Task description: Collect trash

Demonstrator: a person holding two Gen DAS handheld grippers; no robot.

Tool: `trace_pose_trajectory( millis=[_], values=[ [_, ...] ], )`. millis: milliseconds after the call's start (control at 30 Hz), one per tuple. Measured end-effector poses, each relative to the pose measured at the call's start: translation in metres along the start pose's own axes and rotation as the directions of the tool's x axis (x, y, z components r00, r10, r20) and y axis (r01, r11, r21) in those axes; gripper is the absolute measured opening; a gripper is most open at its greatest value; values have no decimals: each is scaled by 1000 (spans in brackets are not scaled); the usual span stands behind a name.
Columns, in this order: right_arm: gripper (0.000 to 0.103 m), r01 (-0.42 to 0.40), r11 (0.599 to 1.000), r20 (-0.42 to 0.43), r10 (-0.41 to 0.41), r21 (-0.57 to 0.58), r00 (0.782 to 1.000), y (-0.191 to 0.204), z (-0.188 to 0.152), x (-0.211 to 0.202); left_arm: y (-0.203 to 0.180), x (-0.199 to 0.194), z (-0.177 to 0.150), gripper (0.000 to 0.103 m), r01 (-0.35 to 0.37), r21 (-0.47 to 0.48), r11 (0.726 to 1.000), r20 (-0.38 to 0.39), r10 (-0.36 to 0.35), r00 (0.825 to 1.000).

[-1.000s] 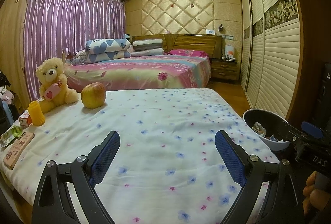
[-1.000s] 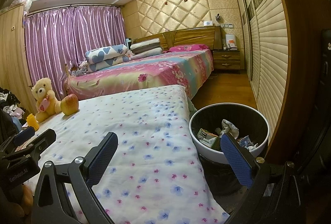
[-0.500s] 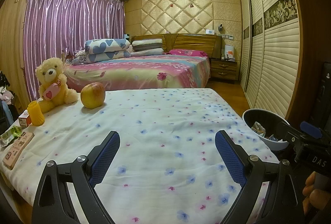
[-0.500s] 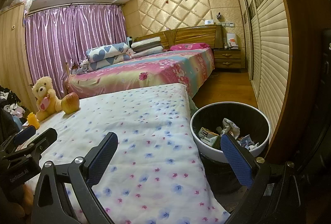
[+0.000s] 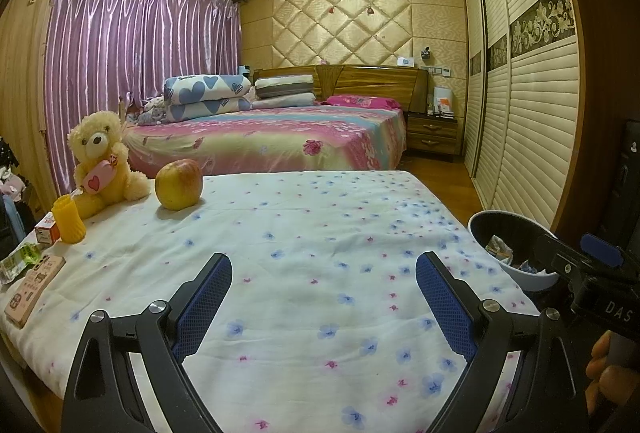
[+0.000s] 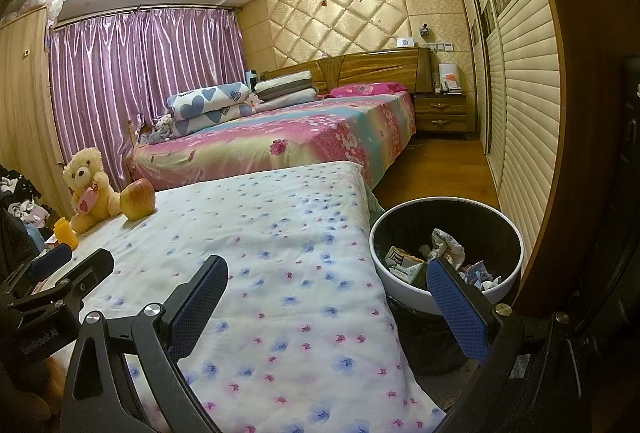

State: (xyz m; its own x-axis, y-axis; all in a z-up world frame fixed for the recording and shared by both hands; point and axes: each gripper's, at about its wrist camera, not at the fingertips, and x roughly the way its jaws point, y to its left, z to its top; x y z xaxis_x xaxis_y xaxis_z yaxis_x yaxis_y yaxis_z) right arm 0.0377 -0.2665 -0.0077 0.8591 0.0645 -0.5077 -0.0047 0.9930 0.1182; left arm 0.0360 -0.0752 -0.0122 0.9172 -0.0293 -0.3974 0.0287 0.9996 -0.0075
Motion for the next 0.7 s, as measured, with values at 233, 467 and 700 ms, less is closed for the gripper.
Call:
trace_pose_trajectory(
  millis=[233,467,700],
  values=[
    [101,-5,1000,-2,5,-1,1000,2,0,0,0,0,0,94,1,1,1000,0,-1,1000],
    [101,-9,1000,-11,9,-4,1000,4,0,2,-1,2,0,94,7,-3,1000,-10,-7,1000],
    [101,-12,1000,-26,12,-6,1000,5,1,6,2,8,1,94,11,-6,1000,-21,-11,1000]
  ],
)
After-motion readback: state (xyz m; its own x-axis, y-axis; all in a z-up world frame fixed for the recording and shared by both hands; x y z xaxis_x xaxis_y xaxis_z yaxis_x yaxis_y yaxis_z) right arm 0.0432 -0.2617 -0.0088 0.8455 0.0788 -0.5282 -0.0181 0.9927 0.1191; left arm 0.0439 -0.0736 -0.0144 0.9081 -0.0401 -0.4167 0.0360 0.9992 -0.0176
